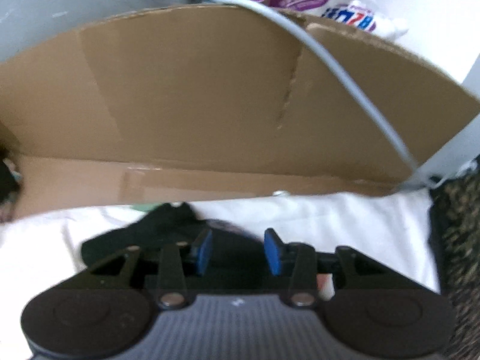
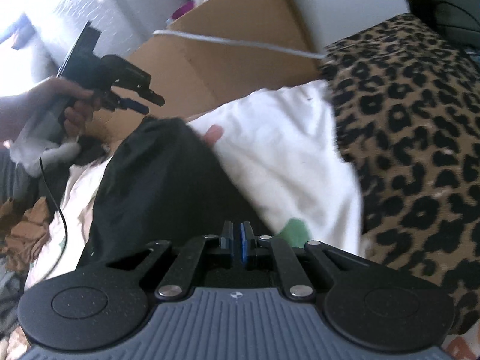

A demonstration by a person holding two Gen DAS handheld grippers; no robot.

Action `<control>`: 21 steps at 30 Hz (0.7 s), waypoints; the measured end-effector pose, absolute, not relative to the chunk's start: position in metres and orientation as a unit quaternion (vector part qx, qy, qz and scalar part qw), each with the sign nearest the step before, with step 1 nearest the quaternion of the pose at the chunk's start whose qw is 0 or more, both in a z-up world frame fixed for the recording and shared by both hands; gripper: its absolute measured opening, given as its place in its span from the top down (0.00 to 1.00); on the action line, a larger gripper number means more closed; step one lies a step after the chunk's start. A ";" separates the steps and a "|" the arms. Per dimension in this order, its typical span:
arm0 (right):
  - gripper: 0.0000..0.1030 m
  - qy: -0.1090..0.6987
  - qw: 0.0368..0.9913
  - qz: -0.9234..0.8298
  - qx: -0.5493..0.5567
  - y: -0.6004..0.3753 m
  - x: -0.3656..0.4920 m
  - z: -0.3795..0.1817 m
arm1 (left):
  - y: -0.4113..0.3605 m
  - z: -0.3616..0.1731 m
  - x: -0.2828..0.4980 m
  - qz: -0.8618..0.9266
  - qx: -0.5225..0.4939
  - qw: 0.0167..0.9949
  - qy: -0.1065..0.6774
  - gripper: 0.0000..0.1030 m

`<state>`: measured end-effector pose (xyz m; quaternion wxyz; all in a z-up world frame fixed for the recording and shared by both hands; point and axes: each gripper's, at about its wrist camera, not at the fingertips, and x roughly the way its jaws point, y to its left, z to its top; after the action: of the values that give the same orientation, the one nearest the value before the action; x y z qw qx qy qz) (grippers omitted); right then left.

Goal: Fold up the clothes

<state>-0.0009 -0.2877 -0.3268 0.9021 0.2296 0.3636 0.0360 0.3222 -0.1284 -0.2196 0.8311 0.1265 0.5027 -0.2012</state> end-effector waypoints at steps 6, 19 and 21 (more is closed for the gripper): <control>0.96 0.401 0.889 0.043 0.217 -0.283 -0.003 -0.340 | -0.126 -0.248 0.321 -0.187 0.175 0.821 0.510 0.62; 0.92 0.432 0.878 0.013 0.206 -0.304 -0.019 -0.355 | -0.148 -0.293 0.340 -0.177 0.203 0.831 0.487 0.64; 0.93 0.433 0.879 0.012 0.199 -0.305 -0.023 -0.355 | -0.154 -0.295 0.341 -0.182 0.214 0.828 0.485 0.64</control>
<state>-0.0226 -0.3055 -0.3551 0.8788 0.1994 0.4334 0.0116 0.3412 -0.1535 -0.2949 0.8282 0.2139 0.4850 -0.1821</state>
